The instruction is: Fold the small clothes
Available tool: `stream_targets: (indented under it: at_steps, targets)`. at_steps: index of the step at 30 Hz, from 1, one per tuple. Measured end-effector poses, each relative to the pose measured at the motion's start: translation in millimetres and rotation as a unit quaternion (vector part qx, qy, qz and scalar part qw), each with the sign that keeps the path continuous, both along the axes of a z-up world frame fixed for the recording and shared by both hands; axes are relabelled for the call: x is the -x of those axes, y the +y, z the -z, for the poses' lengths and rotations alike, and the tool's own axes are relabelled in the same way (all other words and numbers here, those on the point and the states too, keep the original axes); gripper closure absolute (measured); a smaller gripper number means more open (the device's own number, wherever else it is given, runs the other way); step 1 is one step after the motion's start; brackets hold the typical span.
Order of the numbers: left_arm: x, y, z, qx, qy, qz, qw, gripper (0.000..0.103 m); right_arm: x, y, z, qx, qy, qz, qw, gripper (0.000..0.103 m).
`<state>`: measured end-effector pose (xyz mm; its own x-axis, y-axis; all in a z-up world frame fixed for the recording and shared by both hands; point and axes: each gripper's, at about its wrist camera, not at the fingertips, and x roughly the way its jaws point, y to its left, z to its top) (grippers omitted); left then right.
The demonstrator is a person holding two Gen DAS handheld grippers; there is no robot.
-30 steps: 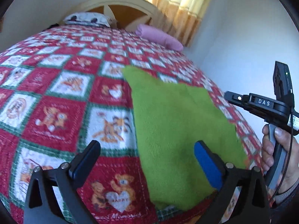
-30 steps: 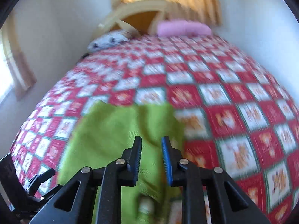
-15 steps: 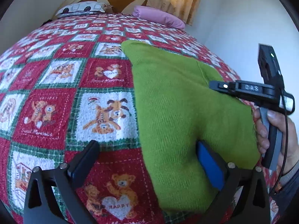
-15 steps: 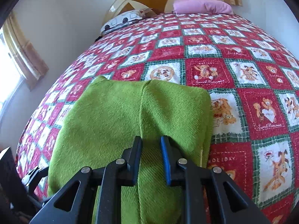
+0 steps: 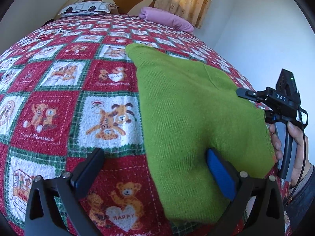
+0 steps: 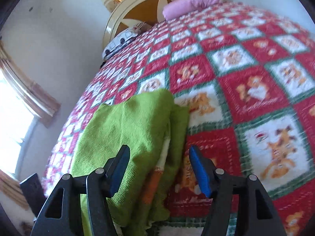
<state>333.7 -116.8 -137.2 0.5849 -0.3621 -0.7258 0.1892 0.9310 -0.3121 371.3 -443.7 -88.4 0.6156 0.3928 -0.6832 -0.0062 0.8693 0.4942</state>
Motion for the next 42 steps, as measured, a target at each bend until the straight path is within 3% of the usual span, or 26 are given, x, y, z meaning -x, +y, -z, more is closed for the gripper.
stream_targets:
  at_steps: [16, 19, 21, 26, 27, 28, 29, 36, 42]
  targets:
    - [-1, 6, 1, 0.038, -0.005, 0.008, 0.9992, 0.000, -24, -4, 23, -0.109, 0.021, -0.058, 0.992, 0.040]
    - [-1, 8, 1, 0.054, -0.008, 0.014, 0.9984, 0.000, -21, -10, 21, -0.169, -0.005, -0.069, 0.983, 0.040]
    - [-1, 7, 0, 0.057, -0.008, 0.018, 0.9982, 0.001, -19, -13, 23, -0.184, -0.013, -0.072, 0.980, 0.040]
    - [-2, -4, 0, 0.056, -0.009, 0.046, 0.9973, 0.013, -25, -1, 30, -0.140, 0.014, -0.071, 0.987, 0.042]
    - [-3, -5, 0, 0.062, -0.007, 0.055, 0.9965, 0.025, -25, 4, 29, -0.129, 0.014, -0.076, 0.989, 0.047]
    - [-3, -7, 1, 0.073, -0.002, 0.068, 0.9951, 0.033, -26, 8, 30, -0.112, 0.018, -0.080, 0.990, 0.069]
    - [-4, -8, 1, 0.072, -0.001, 0.069, 0.9950, 0.033, -26, 9, 30, -0.106, 0.022, -0.079, 0.991, 0.072]
    - [6, -20, -17, 0.021, -0.021, 0.066, 0.9974, 0.057, -17, 12, 11, -0.089, -0.004, -0.066, 0.994, 0.076]
    - [11, -28, -32, -0.035, -0.028, 0.068, 0.9967, 0.063, -6, 17, -3, -0.080, -0.019, -0.049, 0.995, 0.077]
